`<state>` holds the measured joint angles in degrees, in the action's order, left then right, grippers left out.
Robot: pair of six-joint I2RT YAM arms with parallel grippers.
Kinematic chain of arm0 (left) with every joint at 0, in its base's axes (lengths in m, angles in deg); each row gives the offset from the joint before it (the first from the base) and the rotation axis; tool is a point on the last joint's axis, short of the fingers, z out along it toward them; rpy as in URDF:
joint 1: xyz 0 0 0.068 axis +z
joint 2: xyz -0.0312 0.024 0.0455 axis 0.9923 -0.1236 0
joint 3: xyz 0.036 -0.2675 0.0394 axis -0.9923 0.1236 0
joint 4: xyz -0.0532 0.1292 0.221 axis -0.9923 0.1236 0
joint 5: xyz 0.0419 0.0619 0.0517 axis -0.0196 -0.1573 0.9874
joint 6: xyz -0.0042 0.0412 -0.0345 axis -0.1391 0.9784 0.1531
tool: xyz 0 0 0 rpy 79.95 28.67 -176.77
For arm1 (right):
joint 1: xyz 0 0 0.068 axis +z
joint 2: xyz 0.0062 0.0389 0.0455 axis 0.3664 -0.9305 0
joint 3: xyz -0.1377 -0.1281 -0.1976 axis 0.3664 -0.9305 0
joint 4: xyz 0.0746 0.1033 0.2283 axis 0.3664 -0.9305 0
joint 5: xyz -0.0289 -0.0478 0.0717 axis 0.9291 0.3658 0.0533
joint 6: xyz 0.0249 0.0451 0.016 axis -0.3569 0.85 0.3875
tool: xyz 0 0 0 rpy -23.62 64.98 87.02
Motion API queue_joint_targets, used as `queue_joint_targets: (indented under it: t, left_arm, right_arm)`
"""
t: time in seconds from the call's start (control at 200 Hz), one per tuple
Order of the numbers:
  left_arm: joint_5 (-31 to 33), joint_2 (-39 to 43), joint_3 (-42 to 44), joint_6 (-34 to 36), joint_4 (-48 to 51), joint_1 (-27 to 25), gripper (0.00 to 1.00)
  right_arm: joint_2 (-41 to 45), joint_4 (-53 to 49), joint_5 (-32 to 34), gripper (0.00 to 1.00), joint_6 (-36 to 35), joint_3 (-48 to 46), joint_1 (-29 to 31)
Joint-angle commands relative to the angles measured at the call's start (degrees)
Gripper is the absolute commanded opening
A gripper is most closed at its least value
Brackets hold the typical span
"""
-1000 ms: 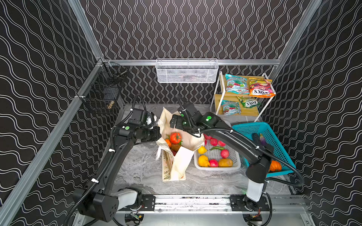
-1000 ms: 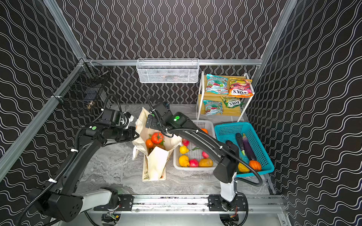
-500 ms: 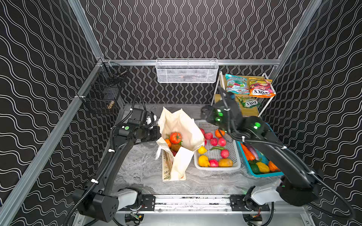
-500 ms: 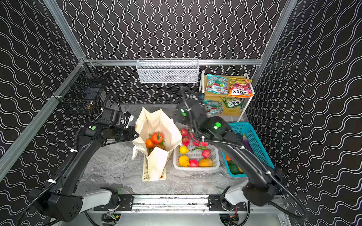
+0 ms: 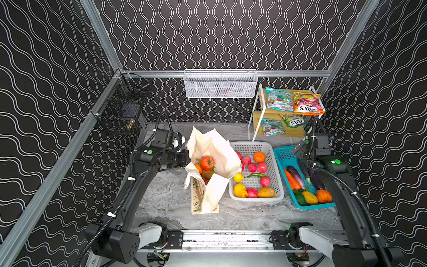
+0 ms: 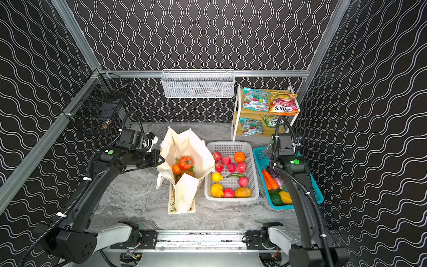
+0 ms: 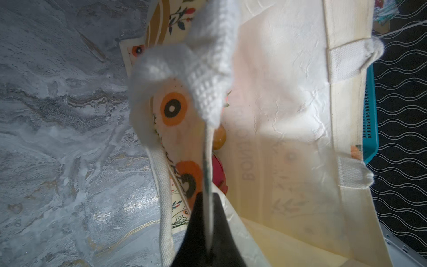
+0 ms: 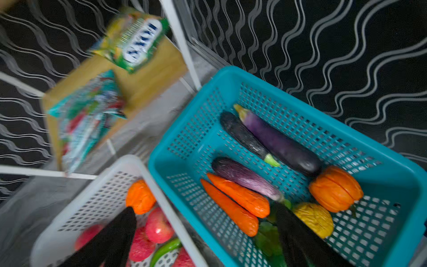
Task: Place the food into the grocery bag and tie it
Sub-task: 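Withdraw the right gripper from the tote back over the teal basket, then lower the right gripper into the teal basket toward the purple eggplant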
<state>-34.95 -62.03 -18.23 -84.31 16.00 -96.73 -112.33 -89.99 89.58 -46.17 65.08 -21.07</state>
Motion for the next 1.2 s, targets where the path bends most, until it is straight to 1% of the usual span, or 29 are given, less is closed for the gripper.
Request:
queue_joint_targets:
  t: [0.0,0.07,0.175,0.275,0.396,0.591,0.796,0.936,1.031,1.192]
  left_arm:
    - [-1.0,0.4,0.5,-0.1,-0.3,0.0,0.0]
    - [-1.4,0.5,1.0,-0.1,-0.7,0.0,0.0]
    - [-1.8,0.2,0.9,0.3,-0.3,0.0,0.0]
    - [-1.8,0.1,0.3,1.0,0.2,0.0,0.0]
    - [-1.7,-0.4,-0.2,1.3,0.8,0.0,0.0]
    - [-1.3,-0.9,-0.1,1.2,0.6,0.1,0.0]
    - [-1.3,-1.6,-0.3,0.8,0.1,0.1,0.0]
    - [-1.2,-1.9,-0.5,0.7,0.0,0.1,0.0]
    - [-1.0,-1.9,-0.7,0.7,0.0,0.0,0.0]
    - [-0.9,-2.0,-0.6,0.6,0.0,0.1,0.0]
  right_arm:
    - [-1.8,6.0,-10.0,0.91,-2.5,-4.5,-4.1]
    - [-4.7,8.1,-9.4,0.9,-3.0,-6.3,-4.7]
    - [-10.8,7.7,-7.5,0.9,-3.8,-5.4,-5.0]
    - [-15.4,8.4,-7.3,0.9,-4.8,-4.8,-5.4]
    - [-19.7,9.9,-9.1,0.85,-7.0,-4.7,-6.8]
    - [-25.9,10.5,-9.2,0.78,-10.5,-3.0,-8.5]
    - [-31.2,12.5,-12.8,0.72,-13.7,-2.3,-8.8]
    - [-32.9,13.8,-13.2,0.72,-14.7,-3.3,-8.8]
    - [-33.8,14.9,-14.6,0.72,-15.6,-3.9,-8.8]
    - [-36.5,15.1,-14.2,0.75,-15.7,-3.6,-8.8]
